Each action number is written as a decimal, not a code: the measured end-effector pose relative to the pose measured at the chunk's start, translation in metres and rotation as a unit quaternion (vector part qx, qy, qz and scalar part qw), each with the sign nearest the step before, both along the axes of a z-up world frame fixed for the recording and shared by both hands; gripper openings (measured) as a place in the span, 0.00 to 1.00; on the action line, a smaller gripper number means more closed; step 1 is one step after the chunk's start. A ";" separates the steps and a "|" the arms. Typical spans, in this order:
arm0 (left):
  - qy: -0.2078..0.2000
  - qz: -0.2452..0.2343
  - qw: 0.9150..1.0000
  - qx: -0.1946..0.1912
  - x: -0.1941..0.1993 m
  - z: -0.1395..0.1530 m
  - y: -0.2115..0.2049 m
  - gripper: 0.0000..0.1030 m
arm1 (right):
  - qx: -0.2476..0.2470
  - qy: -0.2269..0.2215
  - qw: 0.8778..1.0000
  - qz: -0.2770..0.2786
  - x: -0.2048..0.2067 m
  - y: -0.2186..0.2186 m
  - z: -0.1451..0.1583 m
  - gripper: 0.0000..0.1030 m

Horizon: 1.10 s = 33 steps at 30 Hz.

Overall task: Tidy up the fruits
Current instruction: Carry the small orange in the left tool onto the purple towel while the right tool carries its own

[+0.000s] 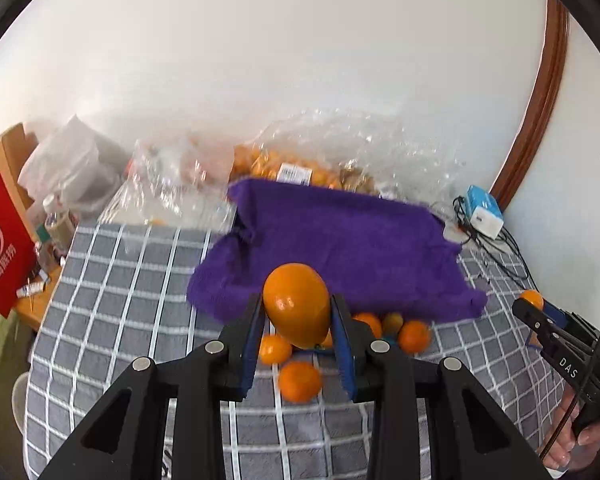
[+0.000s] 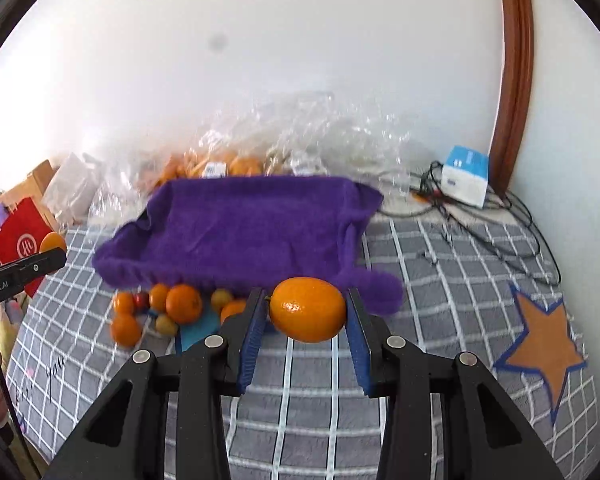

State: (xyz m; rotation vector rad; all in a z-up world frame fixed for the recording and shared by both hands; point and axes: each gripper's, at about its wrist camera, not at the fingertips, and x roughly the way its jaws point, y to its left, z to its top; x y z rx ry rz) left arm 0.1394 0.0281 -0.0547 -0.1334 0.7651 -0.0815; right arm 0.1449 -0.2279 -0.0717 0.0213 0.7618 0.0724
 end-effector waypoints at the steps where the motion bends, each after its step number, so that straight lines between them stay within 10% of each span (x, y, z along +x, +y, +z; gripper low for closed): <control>1: -0.003 0.000 1.000 0.000 0.004 0.003 -0.001 0.30 | 0.001 -0.004 1.000 0.002 0.006 0.000 0.004 0.38; 19: -0.002 0.019 1.000 0.015 0.138 0.009 -0.010 0.30 | 0.022 -0.005 1.000 0.018 0.161 0.013 -0.009 0.38; 33: 0.052 0.004 0.998 0.019 0.207 -0.053 -0.036 0.30 | -0.004 0.054 0.998 0.011 0.216 0.010 -0.070 0.38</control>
